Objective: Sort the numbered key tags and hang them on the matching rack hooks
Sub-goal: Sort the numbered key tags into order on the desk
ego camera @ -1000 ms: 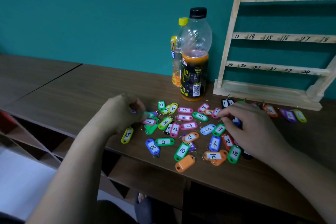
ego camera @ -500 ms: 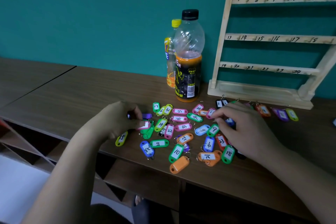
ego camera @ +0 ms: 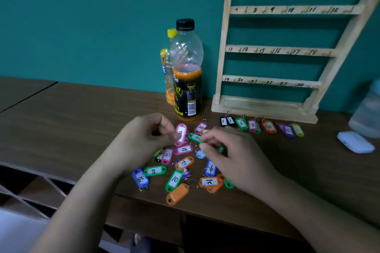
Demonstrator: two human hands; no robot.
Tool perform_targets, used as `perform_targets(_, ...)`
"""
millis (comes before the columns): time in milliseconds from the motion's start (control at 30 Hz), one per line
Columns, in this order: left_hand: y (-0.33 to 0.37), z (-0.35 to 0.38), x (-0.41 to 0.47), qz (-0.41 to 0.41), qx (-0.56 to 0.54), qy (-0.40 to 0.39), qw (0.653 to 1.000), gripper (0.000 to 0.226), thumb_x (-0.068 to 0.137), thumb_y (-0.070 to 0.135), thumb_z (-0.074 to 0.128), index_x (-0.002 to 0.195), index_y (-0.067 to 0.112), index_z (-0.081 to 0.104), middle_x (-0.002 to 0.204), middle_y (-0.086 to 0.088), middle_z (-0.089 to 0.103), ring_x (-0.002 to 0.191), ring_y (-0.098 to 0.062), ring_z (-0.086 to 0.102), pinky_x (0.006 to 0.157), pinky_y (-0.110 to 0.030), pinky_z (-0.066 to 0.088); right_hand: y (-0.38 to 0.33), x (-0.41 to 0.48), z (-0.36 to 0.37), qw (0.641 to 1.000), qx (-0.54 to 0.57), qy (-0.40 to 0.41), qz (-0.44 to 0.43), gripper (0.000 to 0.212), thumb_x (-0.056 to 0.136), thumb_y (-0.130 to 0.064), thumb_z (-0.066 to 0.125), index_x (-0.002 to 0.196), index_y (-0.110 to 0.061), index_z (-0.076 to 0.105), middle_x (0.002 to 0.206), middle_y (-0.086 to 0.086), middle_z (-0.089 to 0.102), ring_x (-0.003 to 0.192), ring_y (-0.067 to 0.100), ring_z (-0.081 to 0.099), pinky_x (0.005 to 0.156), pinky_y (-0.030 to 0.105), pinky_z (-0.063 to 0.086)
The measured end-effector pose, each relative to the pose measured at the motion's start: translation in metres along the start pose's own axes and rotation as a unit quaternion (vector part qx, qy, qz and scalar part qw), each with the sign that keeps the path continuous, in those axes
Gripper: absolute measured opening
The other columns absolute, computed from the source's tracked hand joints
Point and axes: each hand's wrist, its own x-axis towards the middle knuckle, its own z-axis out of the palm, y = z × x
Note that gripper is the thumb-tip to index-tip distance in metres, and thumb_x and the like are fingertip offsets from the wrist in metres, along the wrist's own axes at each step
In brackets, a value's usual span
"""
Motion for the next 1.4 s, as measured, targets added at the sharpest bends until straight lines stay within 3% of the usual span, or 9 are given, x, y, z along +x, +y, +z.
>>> perform_targets(100,0.014,0.019,0.000,0.022,-0.011,-0.026,0.999,0.014,0.088,0.035,0.084,0.087,0.027,0.073,0.081,0.006,0.075,0.070,-0.010,0.069,0.064,-0.029,0.053,-0.004,0.000,0.003,0.995,0.086,0.023,0.049,0.017,0.100,-0.035,0.073,0.114,-0.025,0.076,0.091,-0.015,0.073,0.093,0.002,0.069,0.077,0.020,0.052)
perform_targets(200,0.024,0.032,-0.001,0.040,-0.020,-0.023,0.999,0.014,0.088,0.034,0.084,0.087,0.028,0.072,0.081,0.007,0.076,0.073,-0.009,0.071,0.064,-0.025,0.053,0.000,0.003,0.001,0.986,0.148,0.026,0.076,0.007,0.101,-0.029,0.073,0.107,-0.026,0.076,0.090,-0.012,0.075,0.090,0.005,0.071,0.079,0.032,0.058)
perform_targets(367,0.031,0.046,0.003,0.041,-0.036,-0.026,0.998,0.012,0.090,0.035,0.083,0.089,0.028,0.072,0.083,0.007,0.077,0.078,-0.012,0.072,0.073,-0.038,0.057,0.009,0.007,-0.014,0.975,0.189,0.033,0.114,0.008,0.097,-0.019,0.078,0.104,-0.022,0.079,0.091,-0.009,0.079,0.087,0.006,0.076,0.082,0.035,0.063)
perform_targets(500,0.028,0.050,0.007,0.035,-0.006,-0.011,0.999,0.008,0.092,0.034,0.080,0.087,0.032,0.073,0.082,0.013,0.074,0.076,-0.009,0.068,0.070,-0.033,0.054,0.026,0.011,-0.040,0.979,0.130,0.024,0.157,0.012,0.095,-0.022,0.079,0.106,-0.028,0.077,0.089,-0.012,0.079,0.076,0.002,0.074,0.074,0.026,0.061)
perform_targets(667,0.019,0.053,0.008,0.026,0.052,-0.013,0.998,0.007,0.094,0.033,0.076,0.088,0.033,0.074,0.083,0.016,0.073,0.081,-0.003,0.067,0.074,-0.031,0.056,0.066,0.013,-0.061,0.972,0.043,0.057,0.225,0.009,0.092,-0.032,0.082,0.101,-0.031,0.079,0.086,-0.012,0.078,0.065,0.003,0.071,0.064,0.025,0.049)
perform_targets(967,0.010,0.053,0.008,0.022,0.081,-0.042,0.996,0.009,0.092,0.029,0.077,0.085,0.034,0.073,0.083,0.014,0.073,0.082,-0.004,0.067,0.069,-0.021,0.052,0.080,0.011,-0.053,0.967,-0.059,0.040,0.245,0.012,0.091,-0.037,0.083,0.100,-0.030,0.078,0.089,-0.013,0.075,0.082,-0.003,0.066,0.063,0.020,0.042)
perform_targets(1233,0.009,0.050,0.006,0.022,0.077,-0.048,0.996,0.009,0.093,0.026,0.078,0.087,0.032,0.074,0.083,0.015,0.074,0.084,-0.001,0.067,0.069,-0.015,0.050,0.075,0.014,-0.044,0.967,-0.016,0.064,0.245,0.016,0.090,-0.042,0.083,0.101,-0.032,0.078,0.091,-0.012,0.074,0.084,0.001,0.068,0.067,0.025,0.050)
perform_targets(1400,0.010,0.049,0.005,0.019,0.078,-0.052,0.995,0.012,0.092,0.023,0.078,0.086,0.033,0.074,0.083,0.020,0.073,0.083,0.000,0.068,0.069,-0.015,0.051,0.071,0.018,-0.035,0.970,-0.033,0.048,0.238,0.015,0.092,-0.042,0.081,0.101,-0.030,0.077,0.085,-0.013,0.072,0.079,0.000,0.066,0.062,0.022,0.042)
